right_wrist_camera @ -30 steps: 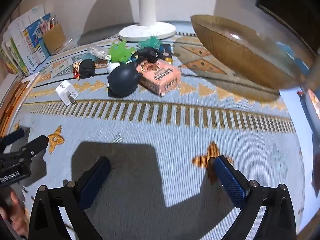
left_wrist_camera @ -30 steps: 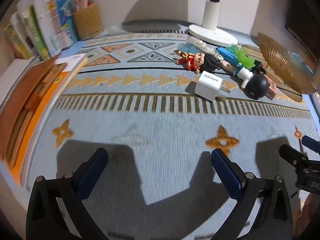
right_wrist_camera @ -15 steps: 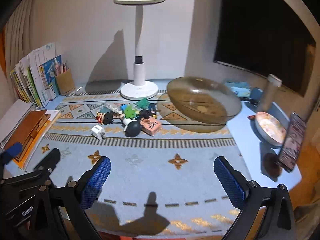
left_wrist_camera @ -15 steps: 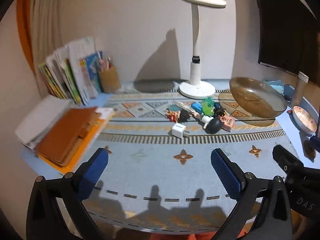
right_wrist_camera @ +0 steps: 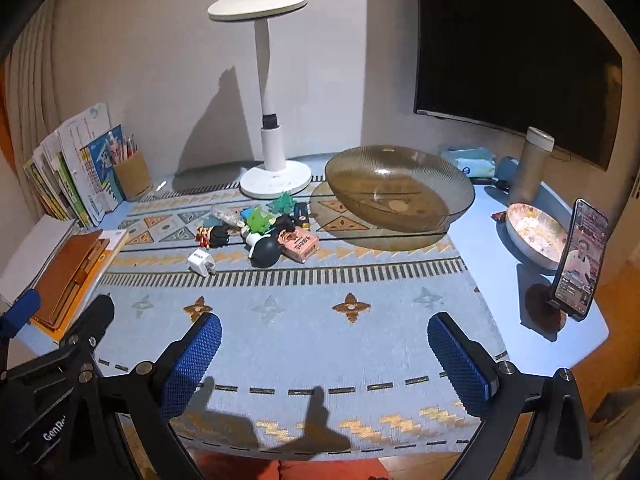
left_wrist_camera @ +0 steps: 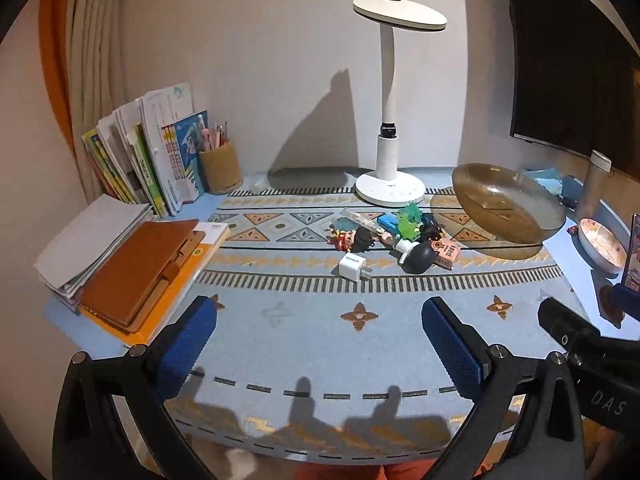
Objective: Organize rigid objects
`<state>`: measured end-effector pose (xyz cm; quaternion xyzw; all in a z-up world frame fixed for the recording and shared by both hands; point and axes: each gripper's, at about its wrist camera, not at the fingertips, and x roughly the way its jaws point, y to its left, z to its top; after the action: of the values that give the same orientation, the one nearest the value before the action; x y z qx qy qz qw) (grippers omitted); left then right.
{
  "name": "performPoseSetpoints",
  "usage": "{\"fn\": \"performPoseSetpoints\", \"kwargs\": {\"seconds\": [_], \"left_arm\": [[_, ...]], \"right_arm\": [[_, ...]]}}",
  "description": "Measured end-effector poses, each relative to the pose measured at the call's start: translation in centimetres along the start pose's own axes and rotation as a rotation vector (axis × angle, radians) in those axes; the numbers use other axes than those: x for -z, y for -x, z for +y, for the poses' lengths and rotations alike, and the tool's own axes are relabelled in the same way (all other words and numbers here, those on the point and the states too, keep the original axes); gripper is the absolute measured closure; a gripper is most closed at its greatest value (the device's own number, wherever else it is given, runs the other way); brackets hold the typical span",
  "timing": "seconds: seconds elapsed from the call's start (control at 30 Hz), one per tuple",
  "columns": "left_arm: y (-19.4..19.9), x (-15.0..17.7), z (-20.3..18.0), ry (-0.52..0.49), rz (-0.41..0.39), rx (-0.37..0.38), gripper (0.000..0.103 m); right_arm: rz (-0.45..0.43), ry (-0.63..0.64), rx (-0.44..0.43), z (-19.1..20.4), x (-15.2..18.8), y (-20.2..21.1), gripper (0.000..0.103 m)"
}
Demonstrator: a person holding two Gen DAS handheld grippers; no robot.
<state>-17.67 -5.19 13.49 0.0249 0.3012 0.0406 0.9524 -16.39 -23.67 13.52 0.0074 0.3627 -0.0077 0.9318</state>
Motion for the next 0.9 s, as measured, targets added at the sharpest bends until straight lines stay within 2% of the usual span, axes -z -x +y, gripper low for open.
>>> {"fn": "performPoseSetpoints", "kwargs": {"seconds": [0.17, 0.9], "left_arm": [[-0.21, -0.11, 0.42, 0.025, 0.013, 0.013, 0.001], [-0.02, 0.01, 0.98, 0.056, 0.020, 0.019, 0.001]], "right_arm": [[0.020, -0.004, -0.023, 0.11, -0.01, -0.33, 0.000], [0.020, 0.014, -0.018, 0.68, 0.12, 0.05, 0.000]]}}
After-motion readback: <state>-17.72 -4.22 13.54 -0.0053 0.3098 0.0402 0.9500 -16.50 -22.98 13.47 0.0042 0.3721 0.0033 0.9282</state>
